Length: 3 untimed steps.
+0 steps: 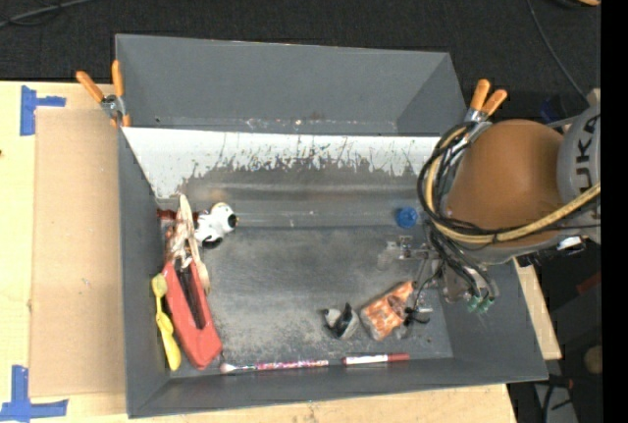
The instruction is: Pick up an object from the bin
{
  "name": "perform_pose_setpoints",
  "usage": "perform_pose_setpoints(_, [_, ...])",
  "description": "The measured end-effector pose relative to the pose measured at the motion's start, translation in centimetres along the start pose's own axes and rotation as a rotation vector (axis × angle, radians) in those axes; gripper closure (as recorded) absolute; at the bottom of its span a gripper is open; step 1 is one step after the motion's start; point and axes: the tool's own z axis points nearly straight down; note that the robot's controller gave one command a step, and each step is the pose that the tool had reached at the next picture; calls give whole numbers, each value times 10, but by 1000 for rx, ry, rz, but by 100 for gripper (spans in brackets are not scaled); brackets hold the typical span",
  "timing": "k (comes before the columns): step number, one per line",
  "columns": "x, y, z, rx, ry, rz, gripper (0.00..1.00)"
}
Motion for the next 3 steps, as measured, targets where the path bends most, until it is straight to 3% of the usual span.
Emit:
perform_pose_setpoints(1, [4,-14,34,-2,1,-31,0])
perform_pose_setpoints(2, [-22,27,-56,-2,-6,-325,0])
perform_pose_setpoints(3, [-22,-15,36,-3,6,-310,0])
